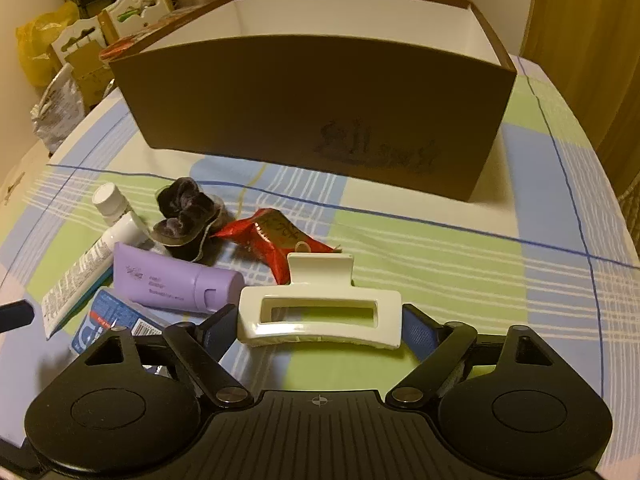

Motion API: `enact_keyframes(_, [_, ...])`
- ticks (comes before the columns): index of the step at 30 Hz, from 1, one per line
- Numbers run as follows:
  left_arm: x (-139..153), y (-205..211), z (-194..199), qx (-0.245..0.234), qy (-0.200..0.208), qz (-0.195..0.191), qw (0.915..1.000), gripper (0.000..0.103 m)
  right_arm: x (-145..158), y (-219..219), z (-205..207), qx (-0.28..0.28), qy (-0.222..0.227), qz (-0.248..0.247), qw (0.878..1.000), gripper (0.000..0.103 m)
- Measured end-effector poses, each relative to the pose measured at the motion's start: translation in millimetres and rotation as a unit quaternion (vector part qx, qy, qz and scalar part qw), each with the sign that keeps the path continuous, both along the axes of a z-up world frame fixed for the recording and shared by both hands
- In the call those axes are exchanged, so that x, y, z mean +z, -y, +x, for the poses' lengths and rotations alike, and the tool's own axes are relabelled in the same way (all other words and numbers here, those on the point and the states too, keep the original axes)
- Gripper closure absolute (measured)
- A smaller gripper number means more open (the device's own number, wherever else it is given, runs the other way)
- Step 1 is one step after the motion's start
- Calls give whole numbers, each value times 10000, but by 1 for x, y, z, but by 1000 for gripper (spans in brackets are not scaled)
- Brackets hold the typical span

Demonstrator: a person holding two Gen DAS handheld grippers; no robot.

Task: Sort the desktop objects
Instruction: 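Move the right tool to the white claw clip while the left tool approaches the blue floss box, then close the right tool on the white claw clip while the left tool grasps the floss box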

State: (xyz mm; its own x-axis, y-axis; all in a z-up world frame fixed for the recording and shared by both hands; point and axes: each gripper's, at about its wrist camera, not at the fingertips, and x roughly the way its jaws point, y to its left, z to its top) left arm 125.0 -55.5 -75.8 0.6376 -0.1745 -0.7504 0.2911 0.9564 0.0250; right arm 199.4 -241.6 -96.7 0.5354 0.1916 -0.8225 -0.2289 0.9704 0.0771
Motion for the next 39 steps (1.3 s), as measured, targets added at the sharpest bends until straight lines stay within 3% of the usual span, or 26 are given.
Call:
enact_keyframes(16, [-21,35,18,10,-124,217,9997,2,27,30,-6,-262,257,-31,9993,18])
enact_keyframes(26, [-27,35,26,115,-296,240,9992,18,28,34,-9,-245,282,-54,9993,18])
enact_keyframes(32, [-22,29,22,-60,-369,44,9993,19,31,30,-11,-236,323,-49,9992,18])
enact_keyframes(39, [2,14,11,-152,-117,59,9998,19,42,20,-20,-266,461,1,9986,18])
